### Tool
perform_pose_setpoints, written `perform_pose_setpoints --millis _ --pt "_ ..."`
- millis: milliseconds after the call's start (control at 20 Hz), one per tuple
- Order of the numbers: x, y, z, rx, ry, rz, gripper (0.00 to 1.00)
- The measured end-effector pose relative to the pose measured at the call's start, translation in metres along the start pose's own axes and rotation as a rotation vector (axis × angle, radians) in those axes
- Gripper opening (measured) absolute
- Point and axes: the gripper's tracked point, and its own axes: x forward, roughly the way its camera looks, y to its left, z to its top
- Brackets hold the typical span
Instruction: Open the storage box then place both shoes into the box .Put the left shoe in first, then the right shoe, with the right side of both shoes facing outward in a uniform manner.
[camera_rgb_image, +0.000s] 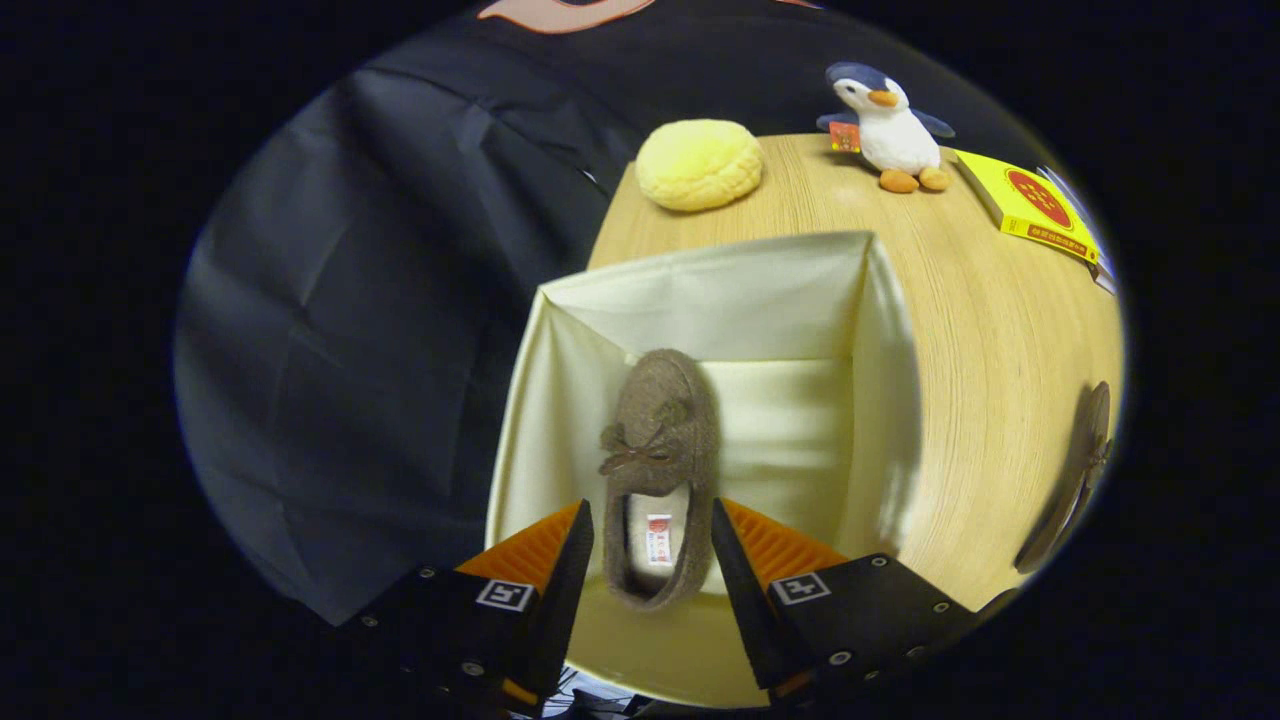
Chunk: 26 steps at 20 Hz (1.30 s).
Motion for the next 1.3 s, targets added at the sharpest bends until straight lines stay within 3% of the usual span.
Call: perform_pose_setpoints --millis 200,350,600,850,1300 --pt "-0.064 -0.025 0.025 -0.009 -0.126 0.043 0.89" --pt "-0.108 -0.067 0.040 -0.024 -0.239 0.007 0.96" --pt "-0.163 -0.152 0.046 -0.073 -0.401 -0.082 0.97" --pt "-0.192 -0.245 0.016 -0.049 -0.420 -0.194 0.98" --pt "-0.181 -0.386 -0.063 0.048 -0.358 -0.408 0.98"
